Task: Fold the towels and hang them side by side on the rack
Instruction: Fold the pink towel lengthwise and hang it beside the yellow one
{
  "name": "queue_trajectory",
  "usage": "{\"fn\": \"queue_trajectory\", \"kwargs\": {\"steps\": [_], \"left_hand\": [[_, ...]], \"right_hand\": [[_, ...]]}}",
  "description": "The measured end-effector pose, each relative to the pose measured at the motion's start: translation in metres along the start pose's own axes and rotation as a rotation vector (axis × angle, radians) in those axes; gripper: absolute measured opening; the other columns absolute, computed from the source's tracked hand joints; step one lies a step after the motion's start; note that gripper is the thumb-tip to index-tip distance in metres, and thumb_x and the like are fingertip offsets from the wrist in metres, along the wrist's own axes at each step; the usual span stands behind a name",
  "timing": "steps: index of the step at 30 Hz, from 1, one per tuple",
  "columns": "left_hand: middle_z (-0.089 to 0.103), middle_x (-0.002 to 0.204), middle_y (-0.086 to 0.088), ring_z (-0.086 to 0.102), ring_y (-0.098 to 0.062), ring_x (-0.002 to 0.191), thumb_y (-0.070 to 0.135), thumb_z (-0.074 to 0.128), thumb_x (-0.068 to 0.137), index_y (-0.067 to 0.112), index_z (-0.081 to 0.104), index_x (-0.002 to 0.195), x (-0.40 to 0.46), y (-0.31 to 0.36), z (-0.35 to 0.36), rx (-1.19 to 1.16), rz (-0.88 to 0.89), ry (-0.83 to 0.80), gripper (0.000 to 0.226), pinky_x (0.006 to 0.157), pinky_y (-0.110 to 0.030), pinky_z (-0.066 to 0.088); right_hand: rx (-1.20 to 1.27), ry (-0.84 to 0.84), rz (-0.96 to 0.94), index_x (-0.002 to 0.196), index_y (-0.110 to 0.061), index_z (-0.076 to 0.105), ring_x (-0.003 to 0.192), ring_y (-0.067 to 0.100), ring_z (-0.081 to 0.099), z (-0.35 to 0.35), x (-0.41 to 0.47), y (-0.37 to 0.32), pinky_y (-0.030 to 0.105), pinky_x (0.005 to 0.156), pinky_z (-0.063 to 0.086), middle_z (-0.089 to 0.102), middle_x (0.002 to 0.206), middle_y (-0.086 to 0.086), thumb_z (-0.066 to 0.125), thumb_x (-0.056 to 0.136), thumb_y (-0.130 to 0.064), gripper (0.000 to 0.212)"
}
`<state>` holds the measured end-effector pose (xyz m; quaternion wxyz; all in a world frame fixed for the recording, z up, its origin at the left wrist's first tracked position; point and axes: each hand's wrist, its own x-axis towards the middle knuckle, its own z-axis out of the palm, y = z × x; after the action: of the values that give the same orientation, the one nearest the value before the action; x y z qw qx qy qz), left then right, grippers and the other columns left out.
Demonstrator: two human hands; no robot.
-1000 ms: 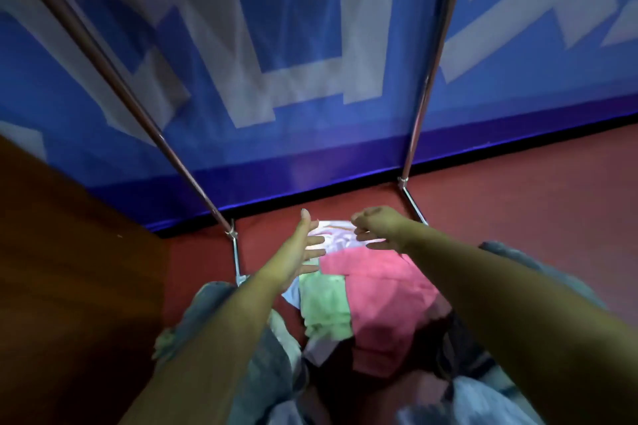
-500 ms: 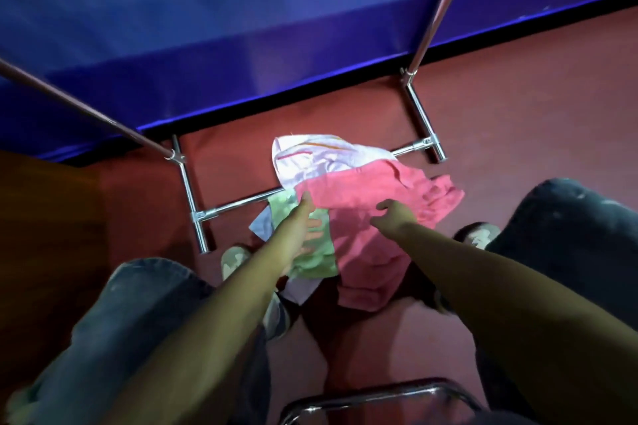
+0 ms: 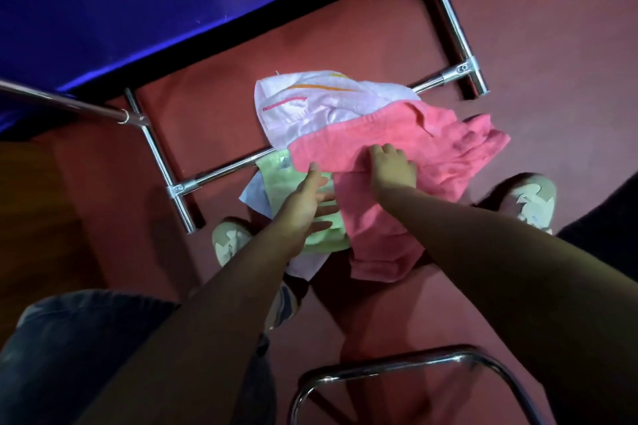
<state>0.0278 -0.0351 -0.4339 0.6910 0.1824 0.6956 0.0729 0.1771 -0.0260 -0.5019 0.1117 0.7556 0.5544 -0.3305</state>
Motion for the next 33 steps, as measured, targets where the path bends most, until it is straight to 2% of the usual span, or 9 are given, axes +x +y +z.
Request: {"fn": "queue_trajectory", "kwargs": {"steps": [7, 13, 17, 20, 23, 25, 27, 29, 33], "left_hand": [[0.064, 0.110, -0.003, 0.061, -0.020, 0.098, 0.058, 0.026, 0.095, 0.021, 0.053, 0.118, -0.007, 0.009, 0.009, 0.037, 0.028, 0.009, 0.051, 0.081, -0.035, 0.044], [0.056, 0.128, -0.010, 0.056, -0.025, 0.109, 0.056, 0.027, 0.095, 0.012, 0.048, 0.131, -0.036, 0.021, 0.017, -0.116, -0.005, 0.014, 0.061, 0.088, -0.037, 0.042], [0.058, 0.106, -0.010, 0.056, -0.028, 0.104, 0.055, 0.037, 0.094, 0.015, 0.052, 0.106, -0.079, 0.041, 0.018, -0.432, -0.001, -0.024, 0.044, 0.092, -0.040, 0.044], [0.065, 0.088, -0.007, 0.062, -0.023, 0.086, 0.051, 0.050, 0.091, 0.018, 0.059, 0.087, -0.123, 0.058, 0.017, -0.549, 0.090, -0.089, 0.034, 0.089, -0.039, 0.050], [0.067, 0.073, -0.001, 0.060, -0.012, 0.070, 0.028, 0.053, 0.093, 0.017, 0.063, 0.082, -0.172, 0.072, 0.017, -0.529, 0.177, -0.080, 0.019, 0.068, -0.026, 0.053], [0.062, 0.079, -0.002, 0.056, -0.008, 0.067, 0.007, 0.046, 0.091, 0.014, 0.061, 0.089, -0.205, 0.076, 0.019, -0.523, 0.253, -0.072, 0.017, 0.055, -0.018, 0.051], [0.061, 0.064, -0.001, 0.056, -0.005, 0.052, -0.006, 0.039, 0.088, 0.011, 0.056, 0.084, -0.240, 0.079, 0.020, -0.547, 0.368, -0.049, 0.024, 0.045, -0.013, 0.047], [0.062, 0.052, -0.002, 0.057, -0.007, 0.044, -0.011, 0.036, 0.087, 0.008, 0.055, 0.083, -0.278, 0.079, 0.018, -0.572, 0.523, -0.050, 0.028, 0.047, -0.015, 0.048], [0.066, 0.072, -0.006, 0.062, -0.017, 0.066, -0.012, 0.040, 0.085, 0.010, 0.060, 0.093, -0.347, 0.077, 0.015, -0.609, 0.792, -0.067, 0.031, 0.069, -0.030, 0.050]], "right_hand": [[-0.026, 0.011, -0.061, 0.117, -0.003, 0.049, 0.111, 0.038, 0.052, -0.005, 0.009, 0.005, 0.042, 0.089, 0.040, 0.056, 0.120, 0.020, 0.039, 0.092, -0.009, 0.028], [0.581, 0.105, -0.044, 0.089, -0.001, 0.059, 0.081, 0.031, 0.058, -0.057, -0.034, -0.009, 0.032, 0.072, 0.038, 0.065, 0.090, 0.023, 0.056, 0.080, -0.002, 0.009], [0.897, 0.022, -0.248, 0.080, -0.016, 0.043, 0.048, 0.003, 0.046, -0.115, -0.086, -0.035, 0.016, 0.049, 0.035, 0.051, 0.058, 0.000, 0.053, 0.075, 0.010, 0.029], [0.983, -0.122, -0.425, 0.077, -0.020, 0.041, 0.050, 0.007, 0.048, -0.154, -0.128, -0.049, 0.023, 0.050, 0.040, 0.054, 0.060, 0.000, 0.053, 0.079, 0.010, 0.032], [1.009, -0.171, -0.584, 0.078, -0.019, 0.042, 0.059, 0.014, 0.048, -0.192, -0.174, -0.057, 0.032, 0.061, 0.042, 0.054, 0.066, 0.006, 0.057, 0.080, 0.012, 0.034], [1.042, -0.183, -0.662, 0.077, -0.017, 0.043, 0.063, 0.016, 0.046, -0.217, -0.208, -0.059, 0.029, 0.062, 0.042, 0.053, 0.070, 0.012, 0.059, 0.080, 0.014, 0.035], [1.037, -0.170, -0.712, 0.077, -0.015, 0.044, 0.064, 0.016, 0.047, -0.238, -0.242, -0.056, 0.023, 0.061, 0.043, 0.052, 0.070, 0.011, 0.060, 0.081, 0.013, 0.033], [1.031, -0.131, -0.721, 0.079, -0.015, 0.046, 0.061, 0.012, 0.048, -0.256, -0.272, -0.049, 0.020, 0.059, 0.043, 0.052, 0.069, 0.007, 0.059, 0.082, 0.012, 0.030], [1.125, 0.044, -0.640, 0.090, -0.015, 0.053, 0.058, -0.001, 0.054, -0.293, -0.313, -0.039, 0.013, 0.059, 0.045, 0.058, 0.077, 0.000, 0.055, 0.087, 0.007, 0.023]]}}
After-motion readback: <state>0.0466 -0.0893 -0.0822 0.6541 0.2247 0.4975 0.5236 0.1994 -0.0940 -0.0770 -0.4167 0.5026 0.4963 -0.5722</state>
